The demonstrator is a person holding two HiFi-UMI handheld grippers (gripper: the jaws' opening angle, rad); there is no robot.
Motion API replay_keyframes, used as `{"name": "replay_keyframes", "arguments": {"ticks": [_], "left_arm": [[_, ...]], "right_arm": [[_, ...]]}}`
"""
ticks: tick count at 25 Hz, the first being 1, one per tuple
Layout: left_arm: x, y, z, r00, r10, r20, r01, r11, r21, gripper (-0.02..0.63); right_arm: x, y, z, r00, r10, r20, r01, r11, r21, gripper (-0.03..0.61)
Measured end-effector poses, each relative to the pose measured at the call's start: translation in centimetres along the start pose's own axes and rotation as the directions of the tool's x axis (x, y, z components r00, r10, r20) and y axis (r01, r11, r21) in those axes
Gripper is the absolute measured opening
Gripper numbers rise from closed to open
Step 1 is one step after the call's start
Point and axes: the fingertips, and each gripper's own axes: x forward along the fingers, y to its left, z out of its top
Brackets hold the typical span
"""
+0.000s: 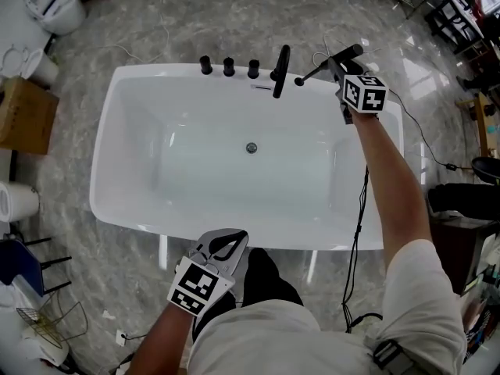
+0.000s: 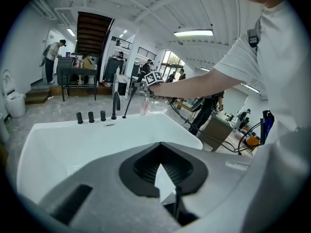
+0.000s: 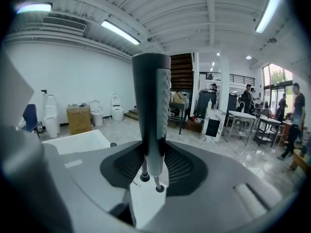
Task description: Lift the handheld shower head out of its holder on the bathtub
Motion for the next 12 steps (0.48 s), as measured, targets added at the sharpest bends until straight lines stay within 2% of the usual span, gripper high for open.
{"name": "replay_keyframes", "arguments": {"ticks": [12], "left_arm": [[-1.4,-1.7,-1.0,0.999,-0.026,-0.027,0.027,0.999,0.033,0.006]], "right_arm": [[-7.4,2.7,5.9,0.997,0.017,0.077,-0.015,0.999,-0.032,0.146]]}}
